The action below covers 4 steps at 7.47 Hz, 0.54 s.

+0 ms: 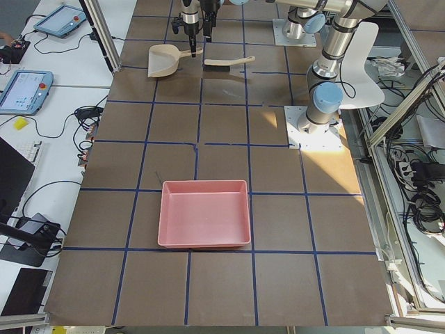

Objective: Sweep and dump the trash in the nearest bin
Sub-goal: 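Bring the empty dustpan back and lower it onto the table center, then open the right gripper to release the dustpan handle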

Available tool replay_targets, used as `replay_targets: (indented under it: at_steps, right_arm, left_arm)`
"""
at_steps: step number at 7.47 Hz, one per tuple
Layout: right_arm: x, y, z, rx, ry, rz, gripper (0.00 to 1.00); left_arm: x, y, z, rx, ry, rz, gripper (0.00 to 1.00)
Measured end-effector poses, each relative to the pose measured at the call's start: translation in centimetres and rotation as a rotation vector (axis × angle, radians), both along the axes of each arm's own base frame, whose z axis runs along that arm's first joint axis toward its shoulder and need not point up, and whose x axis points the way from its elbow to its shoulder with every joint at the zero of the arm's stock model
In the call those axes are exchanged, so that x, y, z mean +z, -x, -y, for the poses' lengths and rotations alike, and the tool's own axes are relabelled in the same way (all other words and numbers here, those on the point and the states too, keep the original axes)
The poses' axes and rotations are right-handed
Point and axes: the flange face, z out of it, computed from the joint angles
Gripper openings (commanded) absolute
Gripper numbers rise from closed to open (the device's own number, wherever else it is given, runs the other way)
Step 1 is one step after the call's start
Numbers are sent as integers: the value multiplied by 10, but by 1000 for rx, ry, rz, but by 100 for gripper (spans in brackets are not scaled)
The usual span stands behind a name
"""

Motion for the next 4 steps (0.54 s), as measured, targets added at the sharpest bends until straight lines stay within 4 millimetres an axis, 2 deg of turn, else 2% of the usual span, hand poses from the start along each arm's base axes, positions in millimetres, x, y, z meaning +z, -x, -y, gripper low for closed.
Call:
replay_targets:
  at_steps: [2,3,4]
  right_arm:
    - [-3,-6,0,2,-2,10,14]
    - [-6,-8,2,5,1,12,24]
    - [-8,-8,3,6,2,12,48]
  left_arm:
    - [0,0,0,0,0,1,100]
    - [0,0,0,0,0,1,100]
    - [0,0,0,0,0,1,100]
